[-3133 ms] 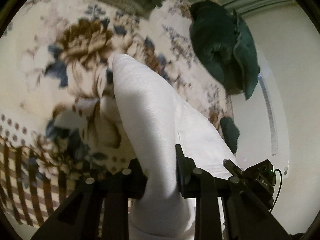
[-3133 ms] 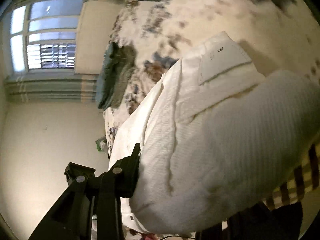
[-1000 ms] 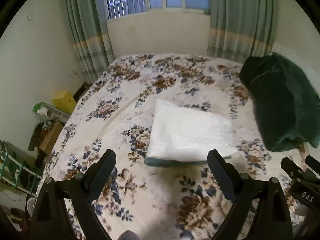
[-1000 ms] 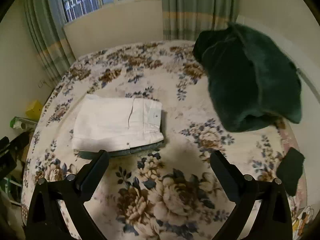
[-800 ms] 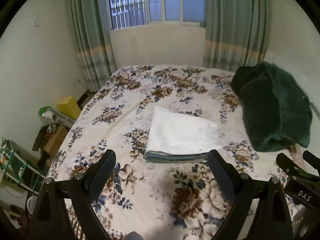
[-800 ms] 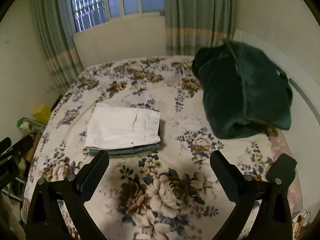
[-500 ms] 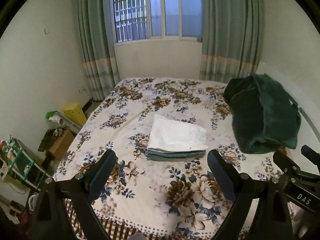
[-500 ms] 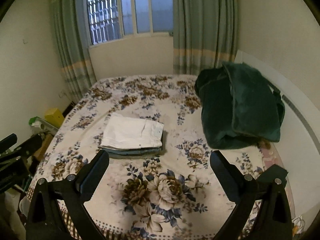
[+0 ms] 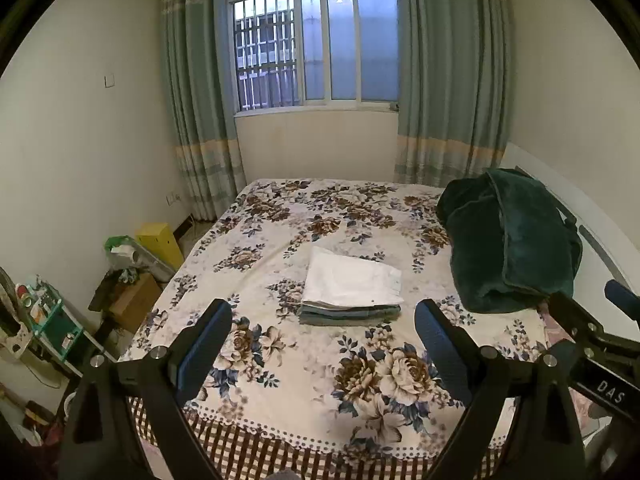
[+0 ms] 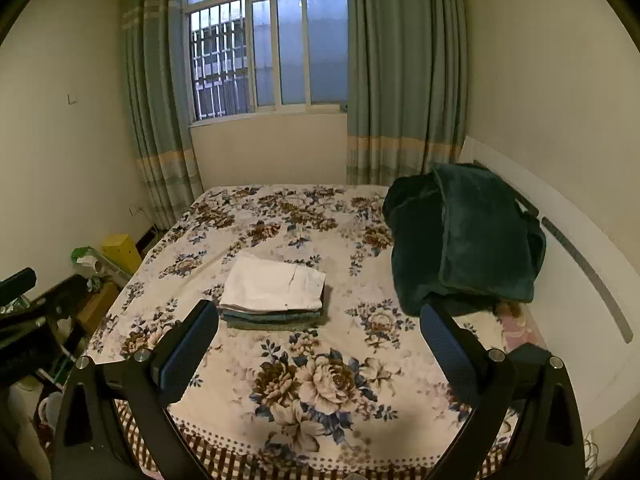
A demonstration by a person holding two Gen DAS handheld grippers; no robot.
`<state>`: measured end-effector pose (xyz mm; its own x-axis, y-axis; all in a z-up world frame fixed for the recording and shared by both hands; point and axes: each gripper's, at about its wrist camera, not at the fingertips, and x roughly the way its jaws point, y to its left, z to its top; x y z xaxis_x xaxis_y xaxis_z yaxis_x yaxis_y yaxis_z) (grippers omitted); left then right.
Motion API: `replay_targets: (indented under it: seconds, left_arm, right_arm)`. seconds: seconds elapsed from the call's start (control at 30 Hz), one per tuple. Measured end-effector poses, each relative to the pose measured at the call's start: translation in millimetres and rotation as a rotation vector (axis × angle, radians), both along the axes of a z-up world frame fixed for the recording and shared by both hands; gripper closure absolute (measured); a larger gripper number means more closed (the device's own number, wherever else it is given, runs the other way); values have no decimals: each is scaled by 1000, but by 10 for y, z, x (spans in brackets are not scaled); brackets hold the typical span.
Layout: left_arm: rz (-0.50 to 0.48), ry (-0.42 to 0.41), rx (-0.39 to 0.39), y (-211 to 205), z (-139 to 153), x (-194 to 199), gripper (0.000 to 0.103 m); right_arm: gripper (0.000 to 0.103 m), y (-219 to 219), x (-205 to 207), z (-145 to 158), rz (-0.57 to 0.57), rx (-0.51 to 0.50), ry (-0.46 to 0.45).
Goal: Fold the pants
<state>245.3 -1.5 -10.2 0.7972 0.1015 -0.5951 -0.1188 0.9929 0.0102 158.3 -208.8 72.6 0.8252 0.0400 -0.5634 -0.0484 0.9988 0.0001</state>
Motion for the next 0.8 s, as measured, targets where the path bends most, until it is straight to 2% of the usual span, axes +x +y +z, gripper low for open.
replay_targets:
  seconds: [0.43,0.47,0.5,0.8]
  left_arm:
    - [20,-7,-9,86,2,-274,9]
    - [23,-7,-8,92,2,-286,8]
    - [24,-8,-5,98,4,-297,0]
    - [32,-21,-3,126,67,-364,0]
  right_arm:
    - [0,75,-159,131,23,-13,-11]
    - [0,89,-171,138,25,-14,-10]
    - [0,95,-165,139,26,-12,-10]
    - [0,160,-161,123,31,-5,-21]
